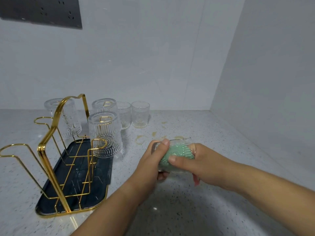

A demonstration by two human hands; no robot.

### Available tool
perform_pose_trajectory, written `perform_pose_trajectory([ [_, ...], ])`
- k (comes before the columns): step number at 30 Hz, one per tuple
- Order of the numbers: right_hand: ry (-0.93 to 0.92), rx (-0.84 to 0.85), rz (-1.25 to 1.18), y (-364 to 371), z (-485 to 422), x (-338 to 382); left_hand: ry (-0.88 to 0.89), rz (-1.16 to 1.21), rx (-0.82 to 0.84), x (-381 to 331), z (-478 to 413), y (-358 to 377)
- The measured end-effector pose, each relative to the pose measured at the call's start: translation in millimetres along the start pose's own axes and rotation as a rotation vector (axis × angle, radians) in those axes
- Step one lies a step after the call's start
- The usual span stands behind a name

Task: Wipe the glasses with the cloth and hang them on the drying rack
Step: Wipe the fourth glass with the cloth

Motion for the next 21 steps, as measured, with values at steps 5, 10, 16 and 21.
perform_pose_trajectory([
  [5,-0.430,-0.187,1.030,21,9,22,-0.243,0.158,0.111,8,7,6],
  [10,-0.277,-0.129,0.410,-7,8,31,-0.078,0.270,0.208,-2,0,18],
  [16,-0.056,0.073,0.031,9,8,22,0.145,0.057,-0.021,-8,-4,-4],
  [21,-0.432,-0.170,1.033,22,15,31,-0.256,0.280,0.042,11,7,8],
])
Point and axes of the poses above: each hand's wrist, its own z-axis away from the middle knuckle, its own y-axis out of the palm, x = y × z, the point moved 9 cm from there along -z, towards the middle knuckle, and after that the axes turned 15 degrees about y, right-handed, at the moved point
